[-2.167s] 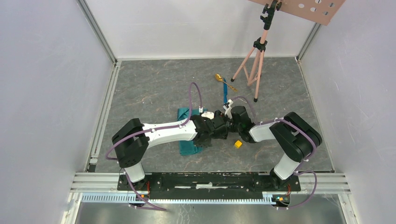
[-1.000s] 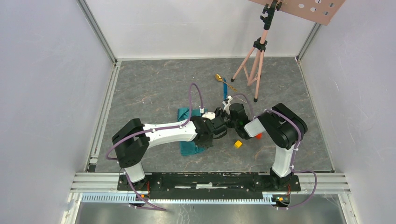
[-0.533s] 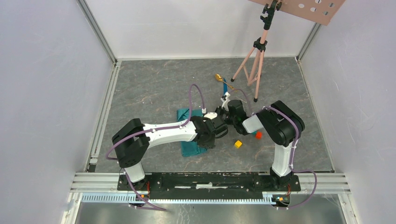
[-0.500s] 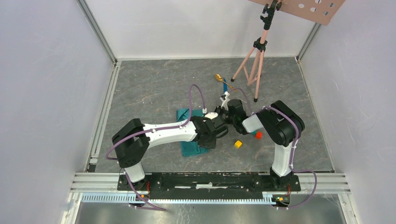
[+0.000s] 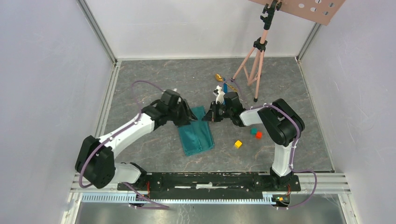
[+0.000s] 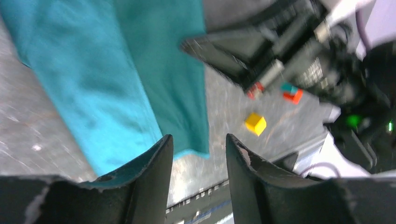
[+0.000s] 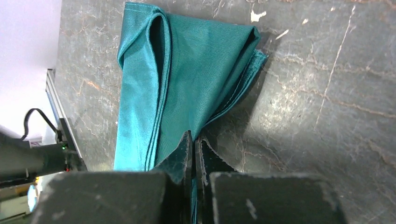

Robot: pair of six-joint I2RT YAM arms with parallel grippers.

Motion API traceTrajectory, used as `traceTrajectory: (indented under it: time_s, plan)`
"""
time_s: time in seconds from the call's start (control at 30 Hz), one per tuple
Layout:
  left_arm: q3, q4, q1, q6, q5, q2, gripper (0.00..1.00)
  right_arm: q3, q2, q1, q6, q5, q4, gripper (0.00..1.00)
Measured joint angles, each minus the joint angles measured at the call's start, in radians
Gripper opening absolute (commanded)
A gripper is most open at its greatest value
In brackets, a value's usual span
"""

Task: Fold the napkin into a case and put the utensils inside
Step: Pick up the 2/3-rectangle-folded napkin at the center of the board, then fold the 2/3-rectangle-folded napkin at the center of the board.

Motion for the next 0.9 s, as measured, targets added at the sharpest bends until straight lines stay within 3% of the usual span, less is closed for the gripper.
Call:
traceTrajectory:
  time_s: [0.1, 0.27, 0.57, 0.9]
  plan:
    - [-0.04, 0.065, 0.146, -0.001, 0.065, 0.019, 0.38, 0.034, 0.0, 0.0, -0.041, 0.002, -0.052, 0.0]
    - [-0.055, 0.188, 0.23, -0.01, 0.131, 0.169, 0.25, 0.097, 0.0, 0.005, -0.112, 0.031, -0.159, 0.0]
    - [-0.077, 0.341, 0.251, -0.036, 0.144, 0.372, 0.19, 0.203, 0.0, 0.043, -0.222, 0.16, -0.354, 0.0]
    - [-0.125, 0.462, 0.254, -0.064, 0.163, 0.386, 0.16, 0.323, -0.011, 0.143, -0.251, 0.356, -0.541, 0.0]
